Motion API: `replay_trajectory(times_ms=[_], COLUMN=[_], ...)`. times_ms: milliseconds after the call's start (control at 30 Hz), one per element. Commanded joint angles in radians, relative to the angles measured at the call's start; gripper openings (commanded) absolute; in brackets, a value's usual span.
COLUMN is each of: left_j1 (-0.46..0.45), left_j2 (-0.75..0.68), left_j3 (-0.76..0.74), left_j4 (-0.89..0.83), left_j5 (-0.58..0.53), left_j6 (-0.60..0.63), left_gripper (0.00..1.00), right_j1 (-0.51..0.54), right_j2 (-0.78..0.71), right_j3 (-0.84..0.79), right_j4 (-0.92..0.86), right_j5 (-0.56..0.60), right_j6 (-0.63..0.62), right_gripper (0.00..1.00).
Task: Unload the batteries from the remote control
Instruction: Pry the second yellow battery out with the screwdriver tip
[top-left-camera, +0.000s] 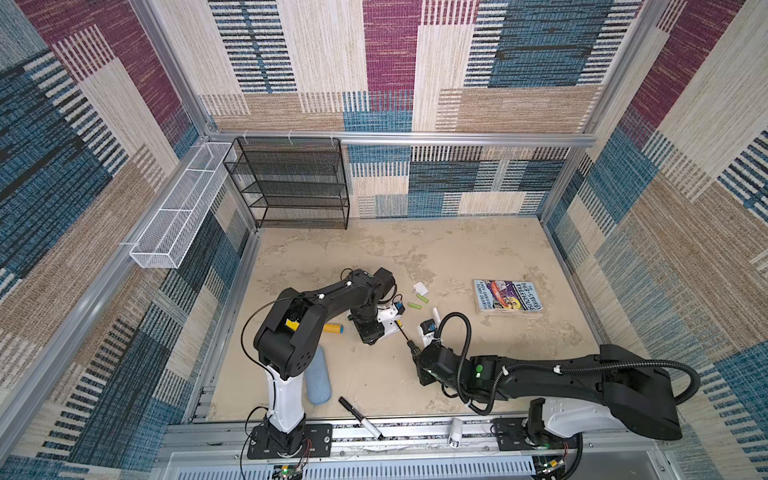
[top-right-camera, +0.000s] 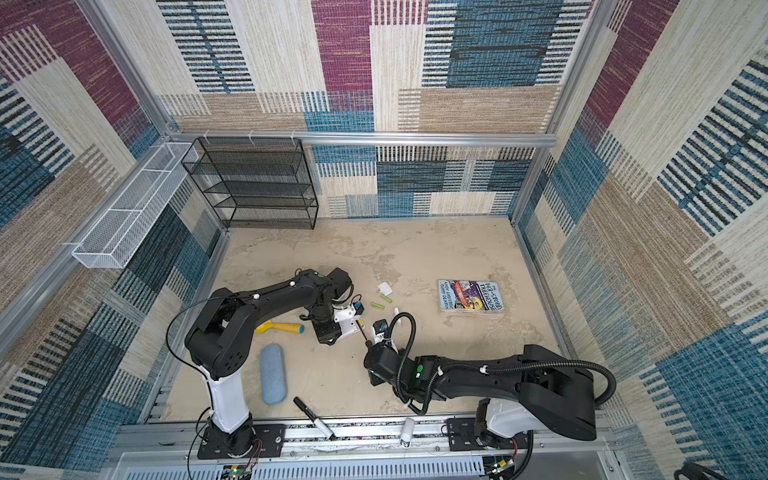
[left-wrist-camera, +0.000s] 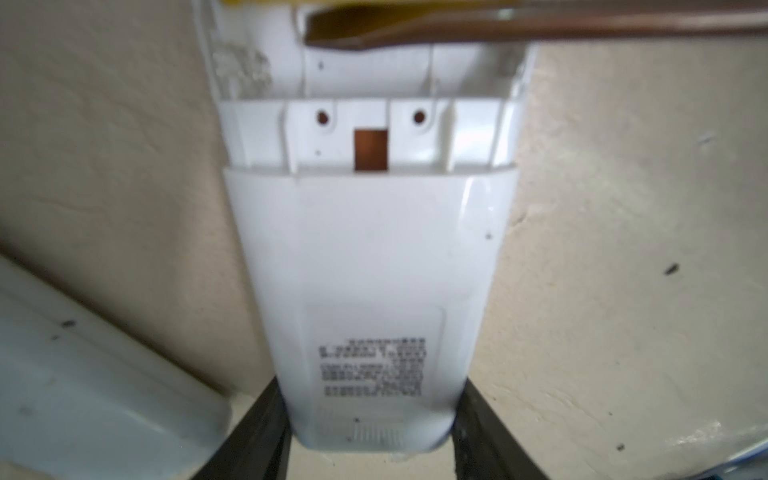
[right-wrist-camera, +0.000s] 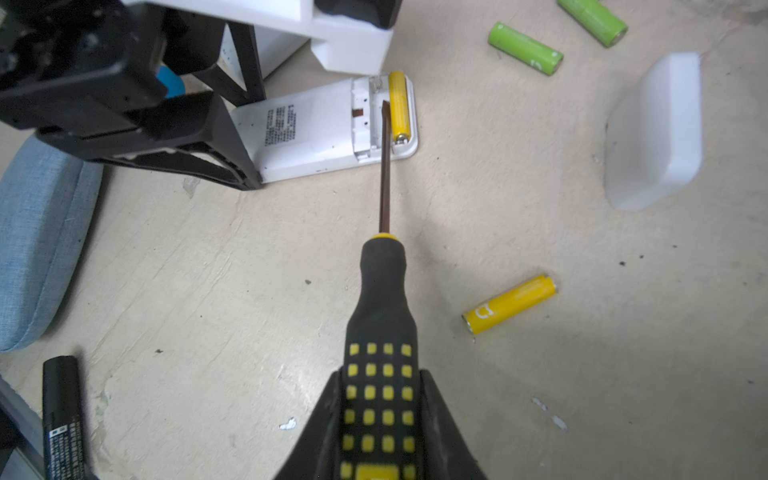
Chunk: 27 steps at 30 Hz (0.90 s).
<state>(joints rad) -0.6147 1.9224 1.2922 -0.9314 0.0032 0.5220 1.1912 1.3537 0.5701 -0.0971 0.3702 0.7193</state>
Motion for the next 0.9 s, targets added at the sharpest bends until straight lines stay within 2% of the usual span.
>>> replay_trajectory(times_ms=[0, 300, 667, 867], left_j1=[-0.005, -0.01, -0.017, -0.019], left_j2=[0.01, 0.012, 0.021, 0.039], left_j3=[-0.003, 0.019, 0.045, 0.044], left_j4=[-0.131, -0.172, -0.188, -0.187], left_j5=[0.043, 0.021, 0.038, 0.01], left_j6=[-0.014, -0.047, -0.131, -0.115], left_gripper=[0.5, 0.5, 0.49, 0.49], right_j1=[0.0, 0.001, 0.001, 0.001], right_j2=[0.018, 0.036, 0.036, -0.028], right_j3=[0.013, 0.024, 0.026, -0.012], right_j4=[-0.039, -0.075, -0.072, -0.048], right_j5=[0.027, 0.053, 0.062, 0.086], right_j6=[0.03, 0.084, 0.08, 0.067], right_gripper=[0.0, 0.0, 0.0, 0.0])
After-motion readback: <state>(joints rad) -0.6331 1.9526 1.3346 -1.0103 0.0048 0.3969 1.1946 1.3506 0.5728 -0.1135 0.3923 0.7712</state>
